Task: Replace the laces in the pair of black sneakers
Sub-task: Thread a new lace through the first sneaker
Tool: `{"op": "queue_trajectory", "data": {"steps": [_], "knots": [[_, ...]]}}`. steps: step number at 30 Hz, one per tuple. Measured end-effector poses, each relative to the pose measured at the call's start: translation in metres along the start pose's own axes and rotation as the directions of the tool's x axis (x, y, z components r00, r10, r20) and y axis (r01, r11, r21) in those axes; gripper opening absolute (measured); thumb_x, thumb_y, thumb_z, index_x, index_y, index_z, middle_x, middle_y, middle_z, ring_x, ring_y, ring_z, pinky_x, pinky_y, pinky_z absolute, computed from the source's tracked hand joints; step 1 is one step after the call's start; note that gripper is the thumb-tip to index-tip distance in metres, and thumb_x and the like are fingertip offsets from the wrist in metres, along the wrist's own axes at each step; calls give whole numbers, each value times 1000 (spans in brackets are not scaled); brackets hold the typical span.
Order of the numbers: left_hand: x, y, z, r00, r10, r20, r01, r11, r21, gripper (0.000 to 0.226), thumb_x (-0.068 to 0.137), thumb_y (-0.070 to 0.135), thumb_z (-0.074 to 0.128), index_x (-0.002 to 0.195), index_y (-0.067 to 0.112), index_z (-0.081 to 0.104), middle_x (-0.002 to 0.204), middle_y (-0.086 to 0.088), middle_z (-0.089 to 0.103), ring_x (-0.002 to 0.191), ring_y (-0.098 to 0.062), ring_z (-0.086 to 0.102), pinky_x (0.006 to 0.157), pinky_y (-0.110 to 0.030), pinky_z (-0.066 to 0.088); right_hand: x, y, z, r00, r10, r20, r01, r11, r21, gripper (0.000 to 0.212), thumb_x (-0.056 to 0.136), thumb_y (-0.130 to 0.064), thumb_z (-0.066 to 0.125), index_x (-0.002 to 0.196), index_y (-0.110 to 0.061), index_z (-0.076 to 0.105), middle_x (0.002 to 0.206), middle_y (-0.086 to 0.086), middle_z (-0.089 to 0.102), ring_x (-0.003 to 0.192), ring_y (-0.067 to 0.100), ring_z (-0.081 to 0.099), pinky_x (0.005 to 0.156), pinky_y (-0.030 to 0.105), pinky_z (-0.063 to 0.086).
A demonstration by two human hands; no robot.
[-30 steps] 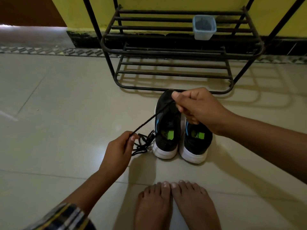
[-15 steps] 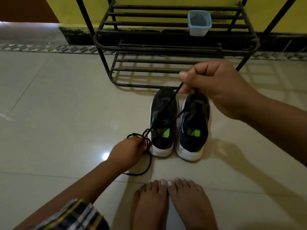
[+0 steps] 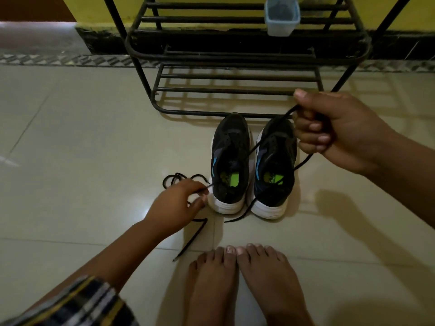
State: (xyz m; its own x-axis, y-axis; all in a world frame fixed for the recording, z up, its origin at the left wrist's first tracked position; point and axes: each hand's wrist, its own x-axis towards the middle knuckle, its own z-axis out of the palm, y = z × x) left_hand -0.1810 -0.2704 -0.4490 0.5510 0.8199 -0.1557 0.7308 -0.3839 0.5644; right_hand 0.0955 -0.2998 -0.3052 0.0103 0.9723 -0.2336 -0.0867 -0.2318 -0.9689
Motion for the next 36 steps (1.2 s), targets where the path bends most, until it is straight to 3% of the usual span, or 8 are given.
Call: {"op": "queue_trajectory", "data": {"steps": [3,12,14,16,19,25,30,36], "knots": [[-5,12,22,980,-22,198,4,996,89,17,95,33,49,93,21,61,78,9,54,76,-11,54,64,-28,43,-4,3,-11,999,4,-36,-2,999,46,37,89,-31,50,59,-18,31,46,-6,25,37,7,20,40,22,17],[-17,-23,24,988,-141,-55,140,990,-29,11,92,26,57,85,21,62,75,4,63,68,-11,57,62,-30,46,-36,54,-116,843,253,-475,-173,963,205,43,91,-21,47,50,-23,35,36,-8,21,32,9,18,32,18,15],[-21,-22,27,991,-119,-64,119,993,-1,11,93,30,55,87,23,62,76,8,62,68,-8,56,62,-29,47,-45,83,-138,775,314,-548,-401,915,-43,33,91,-17,52,60,-17,40,40,-5,30,39,14,24,35,18,21],[-24,-19,30,995,-90,-42,90,996,-10,17,92,39,51,87,27,61,74,10,62,67,-8,57,63,-32,49,-53,112,-148,765,303,-568,-590,684,-429,32,91,-20,59,62,-10,49,53,5,48,50,21,40,47,23,28],[-26,-5,33,1000,9,4,-9,998,-62,21,88,49,42,84,35,57,69,16,59,65,-2,56,60,-27,48,-59,135,-140,831,232,-505,-556,359,-750,25,87,-32,63,72,-13,59,82,7,62,78,26,57,65,31,40],[-25,40,51,950,264,169,-251,963,-94,40,88,50,42,115,30,61,111,16,59,101,2,49,83,-12,41,-51,129,-82,970,-113,-213,-140,453,-880,15,86,-25,64,72,-22,61,75,-7,58,69,16,57,66,30,43],[-30,17,53,988,125,96,-128,991,27,31,87,23,60,119,24,61,115,7,57,104,-12,52,79,-17,41,-55,146,-54,988,80,131,84,428,-900,11,86,-23,65,88,-16,73,80,-10,59,71,9,55,68,29,44],[-43,-10,52,986,-7,165,-25,981,193,33,81,15,68,113,20,64,111,2,57,104,-19,51,76,-22,39,-56,187,-45,951,270,151,90,226,-970,45,91,-32,58,135,-27,49,139,-8,41,118,15,50,87,23,41]]}}
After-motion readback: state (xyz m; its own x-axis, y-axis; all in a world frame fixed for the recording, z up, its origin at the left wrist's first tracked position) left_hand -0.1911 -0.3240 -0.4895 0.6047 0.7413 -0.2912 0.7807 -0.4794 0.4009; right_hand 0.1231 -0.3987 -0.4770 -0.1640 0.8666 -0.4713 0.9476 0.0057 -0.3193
